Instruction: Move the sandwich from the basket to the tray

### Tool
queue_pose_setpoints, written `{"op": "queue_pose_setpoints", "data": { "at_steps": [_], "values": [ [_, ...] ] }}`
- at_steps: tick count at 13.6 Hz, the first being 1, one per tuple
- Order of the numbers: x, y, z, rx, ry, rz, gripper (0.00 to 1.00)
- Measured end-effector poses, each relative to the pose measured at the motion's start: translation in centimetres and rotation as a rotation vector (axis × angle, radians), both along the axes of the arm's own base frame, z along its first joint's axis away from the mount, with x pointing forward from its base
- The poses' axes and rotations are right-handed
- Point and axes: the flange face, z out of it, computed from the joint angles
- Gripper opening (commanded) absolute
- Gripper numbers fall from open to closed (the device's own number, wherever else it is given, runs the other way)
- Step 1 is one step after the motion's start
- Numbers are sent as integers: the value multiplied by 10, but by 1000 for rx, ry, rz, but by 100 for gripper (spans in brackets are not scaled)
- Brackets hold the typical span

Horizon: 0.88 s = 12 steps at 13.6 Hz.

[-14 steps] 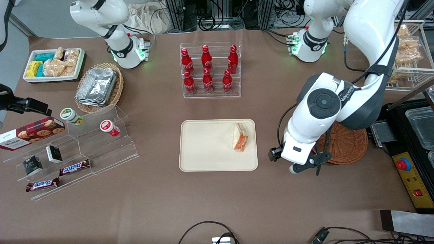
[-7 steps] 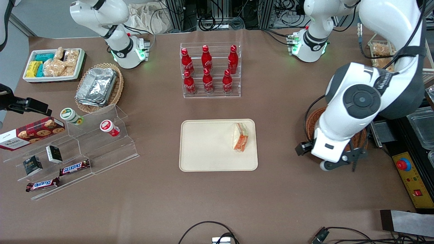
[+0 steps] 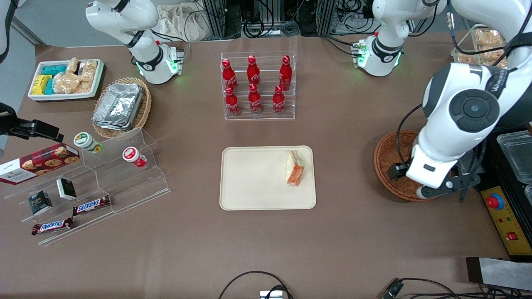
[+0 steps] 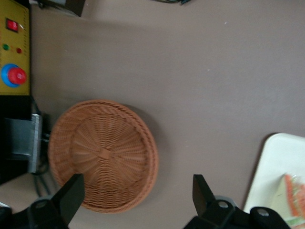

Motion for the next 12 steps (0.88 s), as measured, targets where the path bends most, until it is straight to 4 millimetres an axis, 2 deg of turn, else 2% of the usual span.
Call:
{"op": "queue_pose_setpoints", "data": {
  "at_steps": [6,12],
  "values": [
    [-29,65,56,-51,46,-94,100],
    [-63,107,103,-87,88,-208,100]
  ]
}}
